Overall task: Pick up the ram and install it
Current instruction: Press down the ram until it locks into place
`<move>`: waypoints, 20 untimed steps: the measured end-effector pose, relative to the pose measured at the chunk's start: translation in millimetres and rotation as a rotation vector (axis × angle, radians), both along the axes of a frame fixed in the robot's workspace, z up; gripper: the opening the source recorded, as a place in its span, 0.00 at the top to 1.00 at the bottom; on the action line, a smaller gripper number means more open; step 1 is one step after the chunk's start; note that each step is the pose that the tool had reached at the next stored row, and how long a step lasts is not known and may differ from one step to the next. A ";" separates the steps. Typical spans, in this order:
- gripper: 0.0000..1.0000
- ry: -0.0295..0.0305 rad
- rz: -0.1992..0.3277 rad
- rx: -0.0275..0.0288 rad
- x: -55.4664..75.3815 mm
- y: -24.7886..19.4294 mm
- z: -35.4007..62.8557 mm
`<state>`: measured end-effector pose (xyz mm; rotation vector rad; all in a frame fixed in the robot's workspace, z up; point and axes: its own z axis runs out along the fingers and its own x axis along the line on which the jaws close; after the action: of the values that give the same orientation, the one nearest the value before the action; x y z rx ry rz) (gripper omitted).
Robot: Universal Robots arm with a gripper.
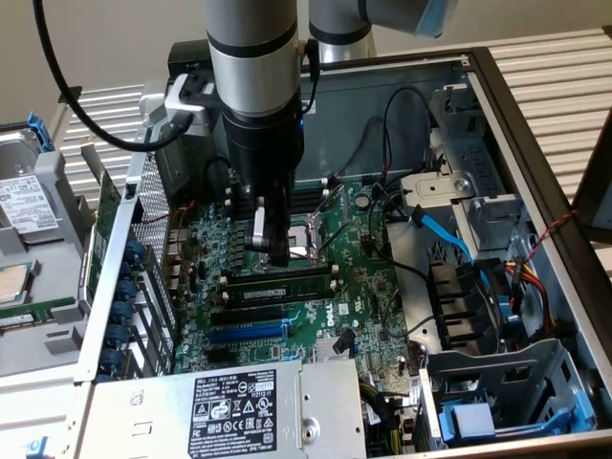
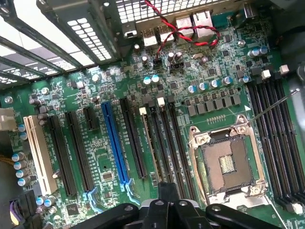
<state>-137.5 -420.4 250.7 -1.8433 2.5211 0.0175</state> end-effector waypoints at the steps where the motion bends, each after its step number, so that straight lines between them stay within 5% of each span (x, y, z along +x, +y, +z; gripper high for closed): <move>1: 0.89 0.0000 -0.014 0.0000 0.0 0.0 0.0; 20: 0.89 0.0060 -0.232 -0.0048 0.0 0.0 0.0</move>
<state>-137.5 -420.4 250.7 -1.5426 2.7230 0.0136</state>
